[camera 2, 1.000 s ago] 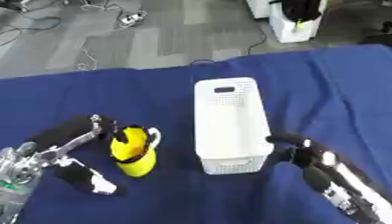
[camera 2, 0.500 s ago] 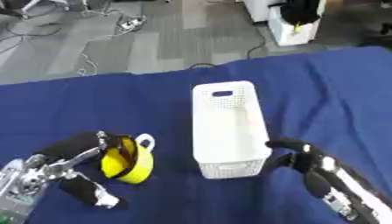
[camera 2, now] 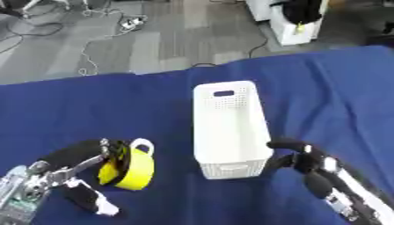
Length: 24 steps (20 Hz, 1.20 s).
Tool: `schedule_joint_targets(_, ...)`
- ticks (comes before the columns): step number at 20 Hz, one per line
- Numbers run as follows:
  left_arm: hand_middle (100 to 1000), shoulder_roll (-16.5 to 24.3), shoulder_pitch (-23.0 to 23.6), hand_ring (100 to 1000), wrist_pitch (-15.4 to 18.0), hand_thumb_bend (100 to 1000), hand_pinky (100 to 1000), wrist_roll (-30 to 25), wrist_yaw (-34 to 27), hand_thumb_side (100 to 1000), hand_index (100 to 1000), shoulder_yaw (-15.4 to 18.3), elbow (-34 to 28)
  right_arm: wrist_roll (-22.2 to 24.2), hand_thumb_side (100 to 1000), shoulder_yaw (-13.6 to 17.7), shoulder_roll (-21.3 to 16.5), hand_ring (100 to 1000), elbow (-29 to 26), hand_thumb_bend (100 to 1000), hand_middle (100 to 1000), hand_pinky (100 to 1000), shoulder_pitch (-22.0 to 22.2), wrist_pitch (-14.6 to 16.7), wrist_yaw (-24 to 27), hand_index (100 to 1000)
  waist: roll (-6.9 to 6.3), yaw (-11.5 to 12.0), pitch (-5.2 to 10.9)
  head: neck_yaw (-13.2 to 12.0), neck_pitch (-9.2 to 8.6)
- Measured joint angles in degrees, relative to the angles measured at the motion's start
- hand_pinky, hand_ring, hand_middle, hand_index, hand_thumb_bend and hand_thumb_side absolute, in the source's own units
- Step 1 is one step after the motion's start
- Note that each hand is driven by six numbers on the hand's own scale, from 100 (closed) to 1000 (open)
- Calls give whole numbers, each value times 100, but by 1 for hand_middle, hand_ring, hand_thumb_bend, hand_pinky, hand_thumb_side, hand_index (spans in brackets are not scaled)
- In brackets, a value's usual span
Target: Pick up objects on the table and place them in the box.
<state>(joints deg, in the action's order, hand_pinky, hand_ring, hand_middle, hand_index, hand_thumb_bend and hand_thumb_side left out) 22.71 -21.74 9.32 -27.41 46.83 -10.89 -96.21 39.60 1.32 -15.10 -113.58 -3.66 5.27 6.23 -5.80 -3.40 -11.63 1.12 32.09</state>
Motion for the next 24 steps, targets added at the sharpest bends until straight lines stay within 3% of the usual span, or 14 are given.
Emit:
schedule_joint_targets(4, 182, 0, 35, 100, -97, 789, 100, 594, 4, 242, 345, 46, -19, -1, 797, 0, 0, 706, 0, 503, 870, 820, 0, 1, 0, 934, 18, 11, 0, 37, 0)
schedule_joint_targets(10, 183, -1, 50, 100, -204, 872, 100, 1248, 68, 206, 347, 111, -57, -1, 799, 0, 0, 706, 0, 503, 870, 820, 0, 3, 0, 934, 22, 26, 0, 37, 0)
schedule_joint_targets(24, 176, -1, 57, 100, -371, 920, 100, 1542, 79, 170, 347, 290, -235, -1, 798, 1, 0, 706, 0, 504, 870, 821, 0, 3, 0, 935, 23, 35, 1, 40, 0)
